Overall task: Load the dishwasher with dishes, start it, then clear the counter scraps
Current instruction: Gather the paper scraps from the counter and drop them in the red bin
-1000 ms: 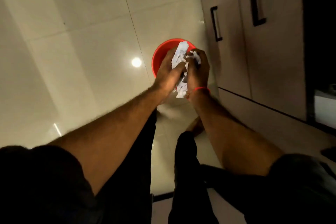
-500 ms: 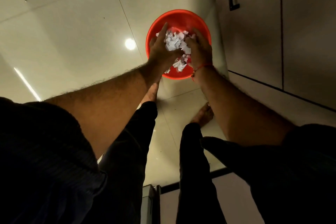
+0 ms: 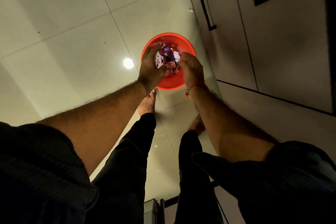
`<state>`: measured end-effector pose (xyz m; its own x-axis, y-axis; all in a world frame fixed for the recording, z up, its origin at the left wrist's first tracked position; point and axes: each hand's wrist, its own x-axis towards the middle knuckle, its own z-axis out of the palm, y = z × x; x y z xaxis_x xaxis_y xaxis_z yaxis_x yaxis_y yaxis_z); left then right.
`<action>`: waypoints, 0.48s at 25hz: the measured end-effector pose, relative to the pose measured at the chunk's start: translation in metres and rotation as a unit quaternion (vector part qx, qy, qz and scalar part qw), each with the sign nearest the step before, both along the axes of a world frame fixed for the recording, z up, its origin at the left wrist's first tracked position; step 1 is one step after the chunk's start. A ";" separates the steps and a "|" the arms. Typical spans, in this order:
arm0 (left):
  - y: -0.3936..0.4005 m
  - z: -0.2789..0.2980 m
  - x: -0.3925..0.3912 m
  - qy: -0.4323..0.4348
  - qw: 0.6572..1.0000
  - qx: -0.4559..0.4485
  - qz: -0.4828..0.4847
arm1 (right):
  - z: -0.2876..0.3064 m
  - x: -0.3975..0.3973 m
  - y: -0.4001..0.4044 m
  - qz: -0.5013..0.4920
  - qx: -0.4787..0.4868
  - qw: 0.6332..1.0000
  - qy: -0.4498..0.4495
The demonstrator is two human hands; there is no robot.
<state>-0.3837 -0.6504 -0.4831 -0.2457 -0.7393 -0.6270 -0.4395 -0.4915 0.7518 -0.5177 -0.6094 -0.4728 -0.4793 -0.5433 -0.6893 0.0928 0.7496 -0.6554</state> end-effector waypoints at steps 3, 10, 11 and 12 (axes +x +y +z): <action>0.004 0.037 0.002 -0.010 1.000 -0.012 -0.010 | 0.033 -0.001 0.008 0.006 -0.027 1.000 -0.008; 0.038 0.177 -0.013 -0.022 0.990 -0.105 -0.087 | 0.168 -0.006 0.051 0.008 -0.105 0.994 0.002; 0.047 0.200 -0.017 -0.017 0.988 -0.120 -0.094 | 0.192 -0.009 0.063 0.001 -0.119 0.993 0.009; 0.057 0.221 -0.022 -0.010 0.986 -0.132 -0.100 | 0.219 -0.013 0.074 -0.003 -0.135 0.991 0.014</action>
